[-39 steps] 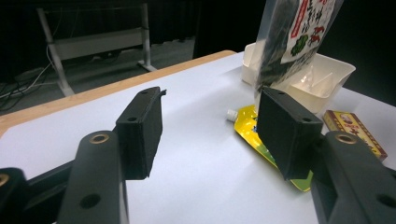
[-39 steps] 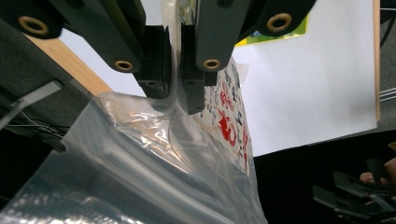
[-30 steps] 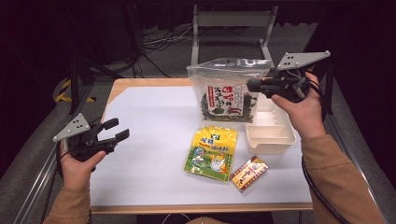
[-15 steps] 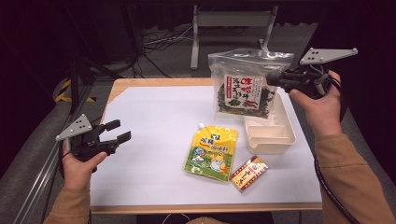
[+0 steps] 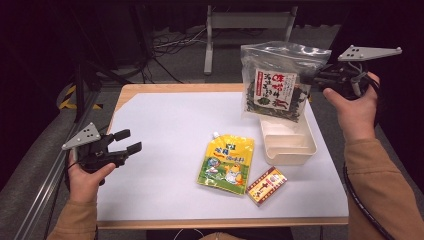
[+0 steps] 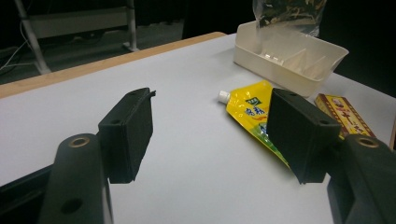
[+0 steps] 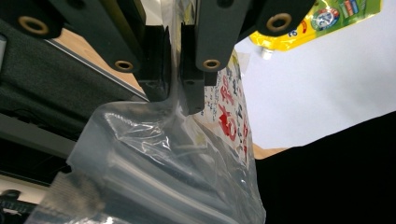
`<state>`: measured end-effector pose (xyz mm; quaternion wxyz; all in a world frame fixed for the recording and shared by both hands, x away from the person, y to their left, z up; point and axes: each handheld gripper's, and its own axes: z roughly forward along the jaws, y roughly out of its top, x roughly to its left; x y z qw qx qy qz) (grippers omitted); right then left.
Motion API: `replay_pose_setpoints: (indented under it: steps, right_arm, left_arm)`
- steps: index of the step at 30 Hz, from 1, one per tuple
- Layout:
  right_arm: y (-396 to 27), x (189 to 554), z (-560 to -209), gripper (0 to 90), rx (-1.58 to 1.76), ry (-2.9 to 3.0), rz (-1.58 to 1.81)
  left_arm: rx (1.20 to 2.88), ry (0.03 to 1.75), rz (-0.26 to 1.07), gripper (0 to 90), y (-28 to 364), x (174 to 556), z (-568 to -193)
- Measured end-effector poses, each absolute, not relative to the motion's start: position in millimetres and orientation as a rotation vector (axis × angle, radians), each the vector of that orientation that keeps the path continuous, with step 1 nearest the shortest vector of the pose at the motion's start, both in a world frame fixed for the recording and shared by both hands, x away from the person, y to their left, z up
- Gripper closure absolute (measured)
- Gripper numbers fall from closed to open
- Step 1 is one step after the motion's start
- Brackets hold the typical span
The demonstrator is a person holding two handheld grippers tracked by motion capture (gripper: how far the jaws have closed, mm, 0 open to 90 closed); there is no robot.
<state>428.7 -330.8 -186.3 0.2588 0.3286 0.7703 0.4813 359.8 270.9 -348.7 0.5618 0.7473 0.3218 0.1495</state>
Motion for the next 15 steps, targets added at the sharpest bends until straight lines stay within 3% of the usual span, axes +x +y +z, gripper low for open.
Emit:
replay_pose_setpoints:
  steps: [15]
  right_arm:
    - [-351.0, 449.9, -199.3, 84.0, 1.013, 1.999, 1.267]
  left_arm:
    - [1.764, 0.772, 0.338, 32.3, 271.3, 362.3, -353.2]
